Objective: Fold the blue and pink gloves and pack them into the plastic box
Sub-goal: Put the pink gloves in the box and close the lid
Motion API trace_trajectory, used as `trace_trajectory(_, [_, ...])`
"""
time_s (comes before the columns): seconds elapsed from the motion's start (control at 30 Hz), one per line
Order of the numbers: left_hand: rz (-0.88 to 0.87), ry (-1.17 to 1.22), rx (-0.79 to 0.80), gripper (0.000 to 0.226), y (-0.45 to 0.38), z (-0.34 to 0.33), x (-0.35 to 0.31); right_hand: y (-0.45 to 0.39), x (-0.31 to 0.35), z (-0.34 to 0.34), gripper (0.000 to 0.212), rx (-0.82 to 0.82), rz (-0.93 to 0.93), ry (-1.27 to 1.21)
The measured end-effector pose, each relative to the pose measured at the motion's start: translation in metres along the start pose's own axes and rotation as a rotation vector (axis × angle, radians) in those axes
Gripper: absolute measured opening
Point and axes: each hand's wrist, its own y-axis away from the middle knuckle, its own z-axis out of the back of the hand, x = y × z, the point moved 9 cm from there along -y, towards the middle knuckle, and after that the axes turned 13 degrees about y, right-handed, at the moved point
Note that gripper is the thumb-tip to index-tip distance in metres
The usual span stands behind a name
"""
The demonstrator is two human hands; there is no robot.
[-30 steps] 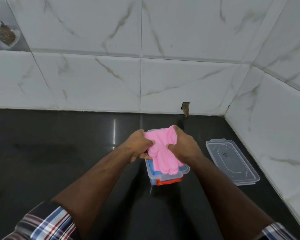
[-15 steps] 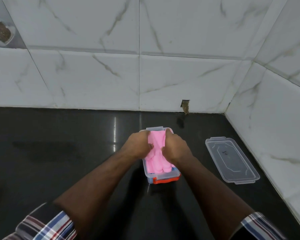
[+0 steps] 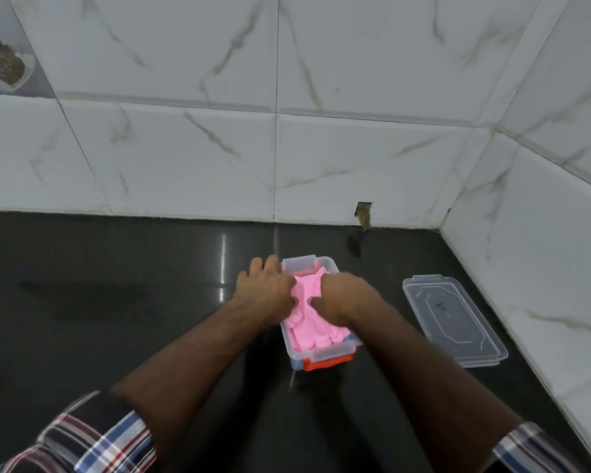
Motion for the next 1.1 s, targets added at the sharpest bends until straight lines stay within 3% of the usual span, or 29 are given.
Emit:
trace_trajectory(0.13, [-0.120,-0.013,0.069,0.045,-0.004,0.003,-0.012,0.005,-0.017,0.030,0.046,-0.027,0.101,0.068])
trace_trajectory(0.23, [-0.193,-0.067,0.158,0.045,-0.006,-0.004,-0.021,0.005,-0.018,0.020,0.049,0.024,0.212,0.172])
trace_trajectory(0.37, [-0.208,-0.154,0.246,0.047,-0.007,-0.015,-0.022,0.006,-0.025,0.005,0.051,0.032,0.220,0.277])
trace_trajectory(0.7, [-0.227,-0.367,0.217,0.045,-0.009,-0.029,-0.034,0.009,-0.010,-0.001,0.050,-0.071,0.297,0.464])
trace_trajectory(0.93, [-0.223,-0.377,0.218,0.044,-0.009,-0.031,-0.034,0.007,-0.010,-0.016,0.049,-0.031,0.295,0.429])
trace_trajectory(1.1, [-0.219,-0.261,0.217,0.041,-0.013,-0.024,-0.031,-0.001,-0.026,-0.013,0.041,0.082,0.233,0.173])
